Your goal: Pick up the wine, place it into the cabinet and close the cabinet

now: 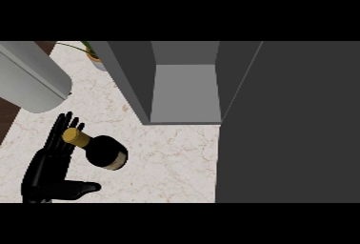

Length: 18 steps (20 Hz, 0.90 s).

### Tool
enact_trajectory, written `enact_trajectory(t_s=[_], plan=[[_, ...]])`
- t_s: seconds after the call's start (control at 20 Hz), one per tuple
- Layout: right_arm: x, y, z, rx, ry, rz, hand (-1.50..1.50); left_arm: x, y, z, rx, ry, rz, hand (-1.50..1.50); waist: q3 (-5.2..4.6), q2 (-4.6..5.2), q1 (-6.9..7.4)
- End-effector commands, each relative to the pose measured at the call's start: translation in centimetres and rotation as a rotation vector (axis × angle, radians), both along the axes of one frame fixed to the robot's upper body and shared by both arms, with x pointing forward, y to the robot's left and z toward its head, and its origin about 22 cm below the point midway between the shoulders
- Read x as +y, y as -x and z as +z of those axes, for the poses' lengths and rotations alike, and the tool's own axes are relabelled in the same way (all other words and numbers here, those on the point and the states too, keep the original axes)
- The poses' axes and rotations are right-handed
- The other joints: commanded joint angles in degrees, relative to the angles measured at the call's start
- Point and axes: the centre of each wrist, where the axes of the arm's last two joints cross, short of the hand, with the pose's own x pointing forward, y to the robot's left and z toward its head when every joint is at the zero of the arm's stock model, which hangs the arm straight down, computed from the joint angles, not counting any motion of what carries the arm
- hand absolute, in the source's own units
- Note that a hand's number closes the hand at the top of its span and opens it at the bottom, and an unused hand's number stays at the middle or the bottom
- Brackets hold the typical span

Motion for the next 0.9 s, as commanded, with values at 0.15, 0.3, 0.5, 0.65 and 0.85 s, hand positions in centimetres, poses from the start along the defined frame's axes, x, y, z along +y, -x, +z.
enact_trajectory(t_s=[0.15,0.3,0.5,0.65,0.85], plan=[[0.3,4.3,1.9,-0.053,-0.04,0.066,-1.5,0.8,-0.1,-3.3,0.018,0.0,-0.006,-1.5,-0.02,0.01,-0.18],[-0.3,3.5,1.6,-0.055,-0.052,0.051,-1.5,-1.5,-0.4,-3.1,-0.001,-0.017,-0.028,-1.5,0.02,0.0,-0.04],[0.8,4.5,2.6,-0.046,-0.05,0.061,-1.5,2.5,-1.4,-3.7,0.003,0.005,0.005,-1.5,-0.06,0.0,-0.27],[-0.2,3.7,1.0,-0.055,-0.019,0.054,-1.5,-0.5,-1.2,-5.8,0.021,0.013,0.002,-1.5,0.0,0.06,-0.24],[-0.2,3.7,2.0,-0.056,-0.019,0.046,-1.5,-1.3,-1.8,-4.2,0.042,0.011,-0.018,-1.5,0.02,-0.02,0.14]])
